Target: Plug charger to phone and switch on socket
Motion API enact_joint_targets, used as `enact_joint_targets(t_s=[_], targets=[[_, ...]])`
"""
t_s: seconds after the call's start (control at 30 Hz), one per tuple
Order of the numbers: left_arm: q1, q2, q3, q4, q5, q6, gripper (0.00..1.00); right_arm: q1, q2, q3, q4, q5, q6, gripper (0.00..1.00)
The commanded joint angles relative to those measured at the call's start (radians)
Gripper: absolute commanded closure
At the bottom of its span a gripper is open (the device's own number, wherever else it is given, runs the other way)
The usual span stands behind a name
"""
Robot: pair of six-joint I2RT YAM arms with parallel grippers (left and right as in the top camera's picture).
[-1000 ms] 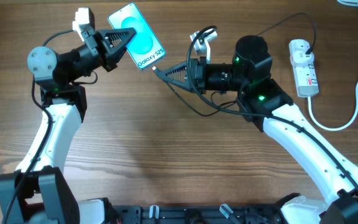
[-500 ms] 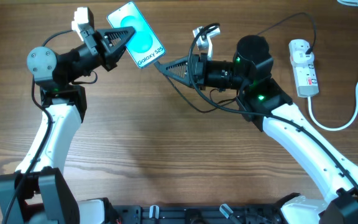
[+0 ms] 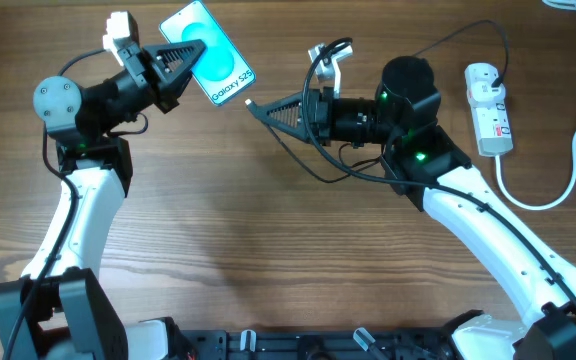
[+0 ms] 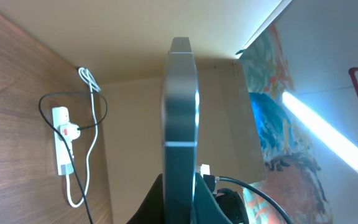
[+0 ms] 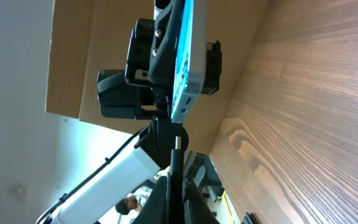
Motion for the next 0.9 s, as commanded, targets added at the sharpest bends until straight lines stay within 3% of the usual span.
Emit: enact_joint_targets(t_s=[0.0, 0.87], targets=[[0.001, -0.018, 0.003, 0.011, 0.011, 0.007, 0.96, 0.003, 0.003, 0.004, 0.001, 0.031, -0.019, 0.96], [-0.026, -0.018, 0.003, 0.01, 0.023, 0.008, 0.96, 0.036, 0.006, 0.004, 0.003, 0.166, -0.005, 0.96]])
